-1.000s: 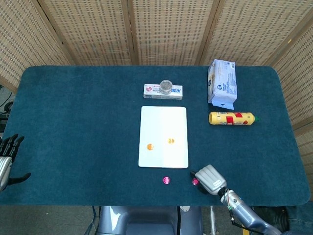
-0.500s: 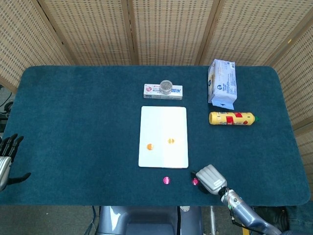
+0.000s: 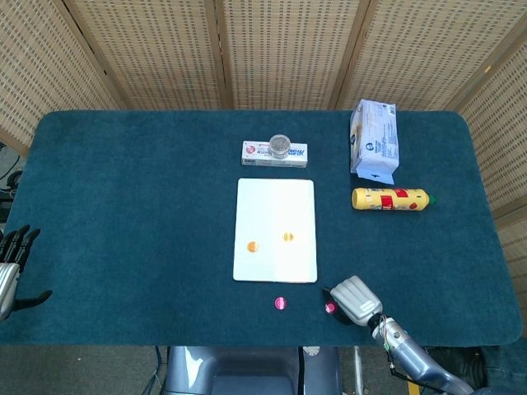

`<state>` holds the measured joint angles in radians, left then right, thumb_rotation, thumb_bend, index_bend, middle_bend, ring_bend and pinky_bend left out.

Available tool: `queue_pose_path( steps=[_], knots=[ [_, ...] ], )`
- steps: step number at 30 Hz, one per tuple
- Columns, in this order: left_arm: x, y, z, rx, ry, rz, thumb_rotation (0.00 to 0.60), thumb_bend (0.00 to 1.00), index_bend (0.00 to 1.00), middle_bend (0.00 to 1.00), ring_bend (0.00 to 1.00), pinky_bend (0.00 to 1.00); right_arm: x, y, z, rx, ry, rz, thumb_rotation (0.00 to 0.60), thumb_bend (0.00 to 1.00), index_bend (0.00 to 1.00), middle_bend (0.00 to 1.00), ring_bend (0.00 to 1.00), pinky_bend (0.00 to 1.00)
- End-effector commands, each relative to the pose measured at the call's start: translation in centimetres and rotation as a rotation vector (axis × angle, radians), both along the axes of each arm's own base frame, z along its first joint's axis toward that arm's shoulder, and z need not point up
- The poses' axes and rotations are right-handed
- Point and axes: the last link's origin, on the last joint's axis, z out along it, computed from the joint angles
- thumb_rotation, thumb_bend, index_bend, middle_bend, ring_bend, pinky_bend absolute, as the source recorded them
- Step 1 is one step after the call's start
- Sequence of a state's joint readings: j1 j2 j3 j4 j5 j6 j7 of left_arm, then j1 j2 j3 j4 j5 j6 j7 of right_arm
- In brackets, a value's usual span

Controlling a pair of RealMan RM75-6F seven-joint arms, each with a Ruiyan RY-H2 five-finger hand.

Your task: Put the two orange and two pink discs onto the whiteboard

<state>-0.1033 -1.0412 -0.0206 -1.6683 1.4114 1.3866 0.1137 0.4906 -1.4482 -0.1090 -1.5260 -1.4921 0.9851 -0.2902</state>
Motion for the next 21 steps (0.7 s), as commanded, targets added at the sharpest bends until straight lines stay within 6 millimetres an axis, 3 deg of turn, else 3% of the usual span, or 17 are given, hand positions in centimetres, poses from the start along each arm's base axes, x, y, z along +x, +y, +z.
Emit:
queue_pose_path(
  steps=[1, 8, 14, 21],
  knots=[
    [0.0, 0.0, 0.0, 0.000, -0.001, 0.000, 0.600, 0.00, 0.00, 0.00, 0.00, 0.00, 0.1, 0.0, 0.1, 0.004, -0.009, -0.008, 0.600, 0.40, 0.56, 0.99, 0.92, 1.00],
    [0.0, 0.0, 0.0, 0.000, -0.001, 0.001, 0.600, 0.00, 0.00, 0.00, 0.00, 0.00, 1.1, -1.0, 0.5, -0.012, -0.058, -0.031, 0.600, 0.40, 0.56, 0.99, 0.92, 1.00],
    [0.0, 0.0, 0.0, 0.000, -0.001, 0.001, 0.600, 0.00, 0.00, 0.00, 0.00, 0.00, 4.1, -4.0, 1.2, -0.060, -0.111, -0.028, 0.600, 0.40, 0.56, 0.99, 0.92, 1.00],
    [-0.1, 0.1, 0.1, 0.001, -0.002, 0.004, 0.600, 0.00, 0.00, 0.00, 0.00, 0.00, 7.6, -7.4, 0.4, -0.103, -0.094, -0.019, 0.600, 0.40, 0.56, 0.99, 0.92, 1.00]
  ],
)
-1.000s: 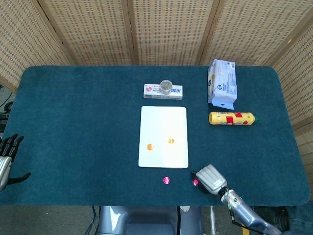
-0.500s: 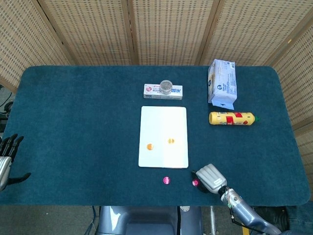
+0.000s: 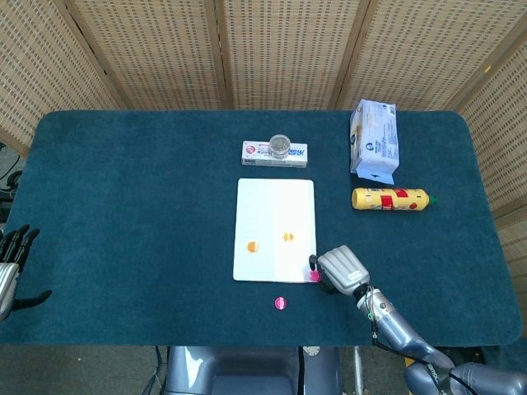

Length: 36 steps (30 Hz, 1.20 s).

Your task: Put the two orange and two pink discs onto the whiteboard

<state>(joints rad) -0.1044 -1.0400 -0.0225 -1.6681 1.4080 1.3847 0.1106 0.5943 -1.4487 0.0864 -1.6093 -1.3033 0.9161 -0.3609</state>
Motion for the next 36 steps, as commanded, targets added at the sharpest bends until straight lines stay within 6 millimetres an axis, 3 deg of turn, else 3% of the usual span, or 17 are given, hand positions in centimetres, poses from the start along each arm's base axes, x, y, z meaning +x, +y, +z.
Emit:
queue_pose_path(
  steps=[1, 6, 13, 20, 26, 36],
  knots=[
    [-0.1, 0.0, 0.0, 0.000, -0.001, 0.003, 0.600, 0.00, 0.00, 0.00, 0.00, 0.00, 2.4, -1.8, -0.9, -0.011, 0.014, 0.007, 0.600, 0.40, 0.56, 0.99, 0.92, 1.00],
    [-0.2, 0.2, 0.2, 0.003, -0.006, 0.010, 0.600, 0.00, 0.00, 0.00, 0.00, 0.00, 3.8, -3.4, -2.5, -0.023, 0.045, -0.028, 0.600, 0.40, 0.56, 0.99, 0.92, 1.00],
    [-0.3, 0.4, 0.2, 0.000, -0.010, 0.015, 0.600, 0.00, 0.00, 0.00, 0.00, 0.00, 4.0, -3.6, -4.0, -0.034, 0.108, -0.033, 0.600, 0.40, 0.55, 0.99, 0.92, 1.00],
    [-0.3, 0.4, 0.3, 0.000, -0.012, 0.015, 0.600, 0.00, 0.00, 0.00, 0.00, 0.00, 3.8, -3.7, -3.6, -0.046, 0.139, -0.039, 0.600, 0.39, 0.36, 0.99, 0.92, 1.00],
    [-0.2, 0.3, 0.3, -0.002, -0.013, 0.011, 0.600, 0.00, 0.00, 0.00, 0.00, 0.00, 3.3, -2.7, -2.1, -0.045, 0.153, -0.014, 0.600, 0.36, 0.32, 0.99, 0.92, 1.00],
    [0.0, -0.1, 0.3, -0.002, -0.012, -0.004, 0.600, 0.00, 0.00, 0.00, 0.00, 0.00, 3.0, 2.1, -0.9, 0.072, 0.070, 0.058, 0.600, 0.37, 0.33, 0.99, 0.92, 1.00]
  ],
)
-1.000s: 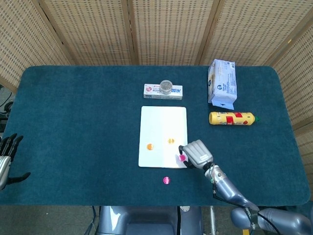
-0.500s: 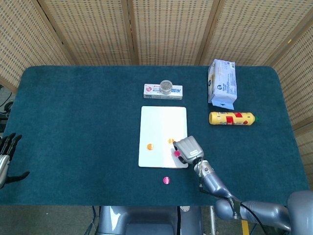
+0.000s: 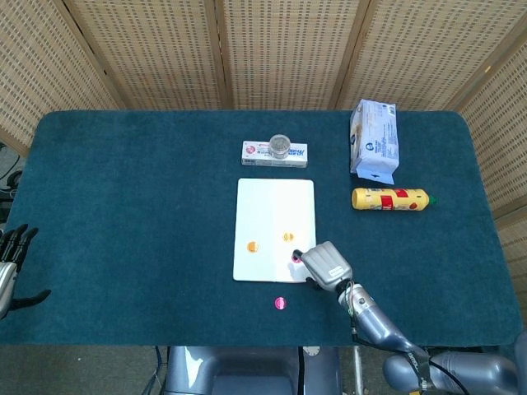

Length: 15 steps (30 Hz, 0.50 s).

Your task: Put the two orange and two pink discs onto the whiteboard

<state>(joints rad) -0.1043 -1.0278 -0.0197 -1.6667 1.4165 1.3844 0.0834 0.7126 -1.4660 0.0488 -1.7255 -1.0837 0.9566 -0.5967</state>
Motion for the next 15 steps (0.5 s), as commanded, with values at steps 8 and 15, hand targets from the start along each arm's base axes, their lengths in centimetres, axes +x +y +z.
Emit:
queue_pose_path(
  steps=[8, 15],
  knots=[
    [0.0, 0.0, -0.2, -0.001, 0.005, -0.001, 0.600, 0.00, 0.00, 0.00, 0.00, 0.00, 0.5, 4.1, -1.6, 0.136, -0.043, 0.076, 0.600, 0.37, 0.34, 0.99, 0.92, 1.00],
    [-0.1, 0.1, -0.1, -0.002, 0.005, 0.004, 0.600, 0.00, 0.00, 0.00, 0.00, 0.00, 0.9, 4.3, -2.9, 0.146, -0.044, 0.077, 0.600, 0.37, 0.34, 0.99, 0.92, 1.00]
  ],
)
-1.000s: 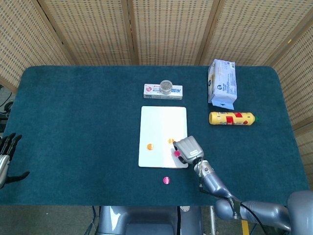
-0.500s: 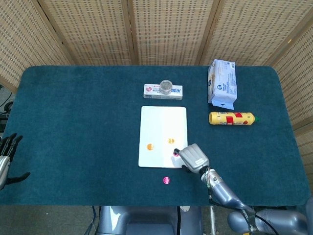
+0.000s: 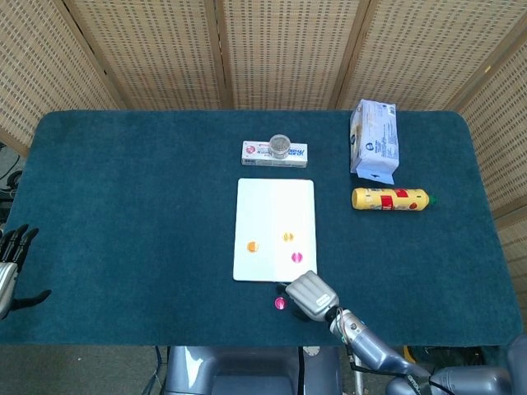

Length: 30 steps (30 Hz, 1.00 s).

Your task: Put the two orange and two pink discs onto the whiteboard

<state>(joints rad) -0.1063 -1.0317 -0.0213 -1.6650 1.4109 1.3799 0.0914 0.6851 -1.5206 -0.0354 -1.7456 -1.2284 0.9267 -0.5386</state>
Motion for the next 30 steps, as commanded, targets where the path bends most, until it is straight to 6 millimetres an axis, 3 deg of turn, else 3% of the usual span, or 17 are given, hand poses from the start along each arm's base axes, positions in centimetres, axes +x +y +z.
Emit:
queue_pose_path(
  steps=[1, 30],
  knots=[
    [0.0, 0.0, 0.0, 0.000, -0.001, 0.001, 0.600, 0.00, 0.00, 0.00, 0.00, 0.00, 0.1, -0.1, -0.4, -0.001, 0.002, 0.001, 0.600, 0.37, 0.34, 0.99, 0.92, 1.00],
    [0.0, 0.1, 0.1, 0.002, -0.002, 0.003, 0.600, 0.00, 0.00, 0.00, 0.00, 0.00, 0.2, 0.4, -2.8, -0.014, 0.001, 0.030, 0.600, 0.36, 0.35, 0.99, 0.92, 1.00]
  ],
)
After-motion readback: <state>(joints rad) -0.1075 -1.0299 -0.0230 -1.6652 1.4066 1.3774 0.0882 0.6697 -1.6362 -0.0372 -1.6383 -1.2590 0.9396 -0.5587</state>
